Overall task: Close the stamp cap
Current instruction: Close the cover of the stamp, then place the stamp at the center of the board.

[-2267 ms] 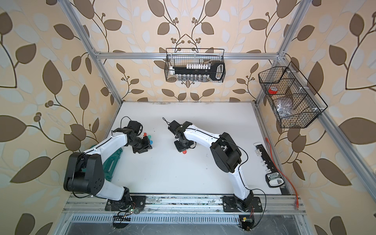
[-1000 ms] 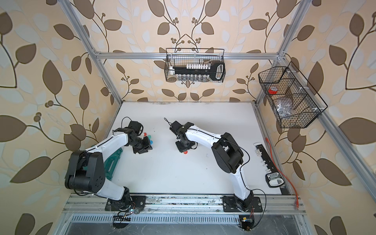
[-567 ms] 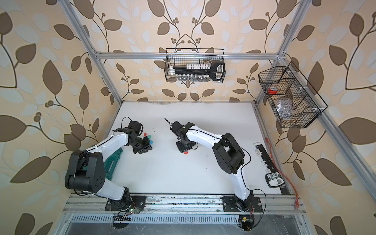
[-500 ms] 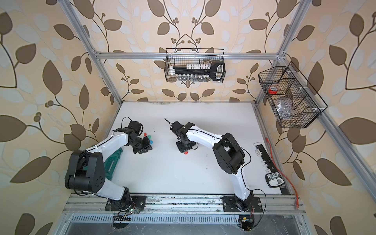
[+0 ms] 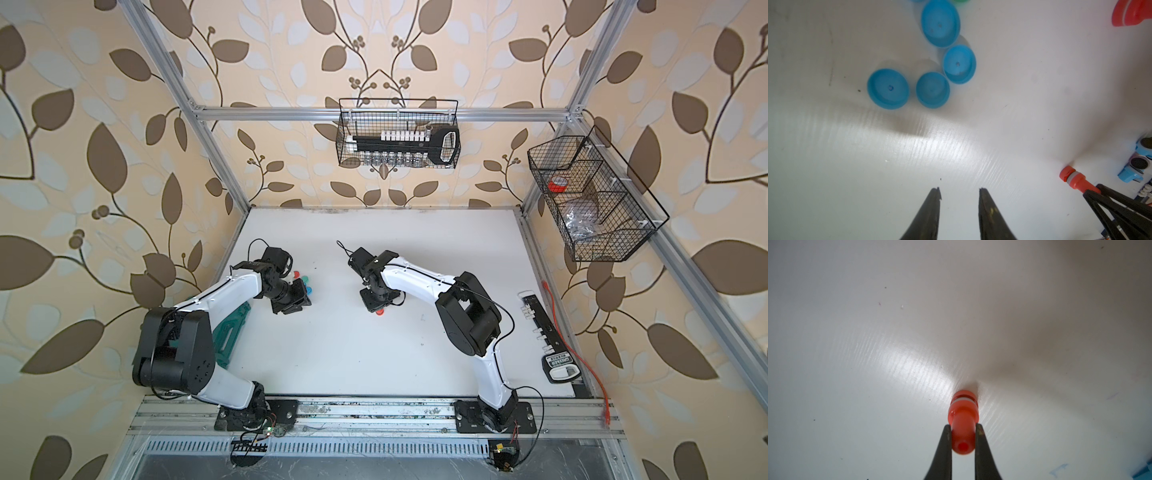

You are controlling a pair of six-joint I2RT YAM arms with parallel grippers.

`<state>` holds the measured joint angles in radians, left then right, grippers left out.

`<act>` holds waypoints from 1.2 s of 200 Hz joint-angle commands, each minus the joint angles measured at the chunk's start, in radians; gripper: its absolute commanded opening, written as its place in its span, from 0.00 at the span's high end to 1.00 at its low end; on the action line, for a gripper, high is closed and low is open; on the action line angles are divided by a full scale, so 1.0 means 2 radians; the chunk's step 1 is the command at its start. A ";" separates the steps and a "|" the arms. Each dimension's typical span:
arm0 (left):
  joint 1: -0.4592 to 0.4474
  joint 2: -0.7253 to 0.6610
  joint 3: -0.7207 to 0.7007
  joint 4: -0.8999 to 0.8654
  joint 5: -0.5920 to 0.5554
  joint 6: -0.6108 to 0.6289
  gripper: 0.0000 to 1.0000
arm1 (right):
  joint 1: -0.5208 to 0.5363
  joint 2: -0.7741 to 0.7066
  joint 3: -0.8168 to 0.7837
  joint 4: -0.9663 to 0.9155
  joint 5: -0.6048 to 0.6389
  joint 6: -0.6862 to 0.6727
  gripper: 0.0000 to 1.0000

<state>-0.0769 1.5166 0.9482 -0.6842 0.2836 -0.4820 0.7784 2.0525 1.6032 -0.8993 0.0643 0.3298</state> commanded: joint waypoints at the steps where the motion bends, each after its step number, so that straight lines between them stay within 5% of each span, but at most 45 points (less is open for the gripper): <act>1: 0.004 -0.012 0.000 -0.005 -0.003 -0.007 0.66 | 0.000 -0.007 -0.010 -0.001 0.002 0.004 1.00; 240: 0.004 -0.007 0.012 -0.009 -0.007 -0.001 0.66 | 0.003 0.062 -0.014 -0.001 0.019 0.014 1.00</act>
<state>-0.0769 1.5166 0.9485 -0.6846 0.2829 -0.4820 0.7826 2.0712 1.5909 -0.8940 0.0708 0.3481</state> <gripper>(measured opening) 0.339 0.110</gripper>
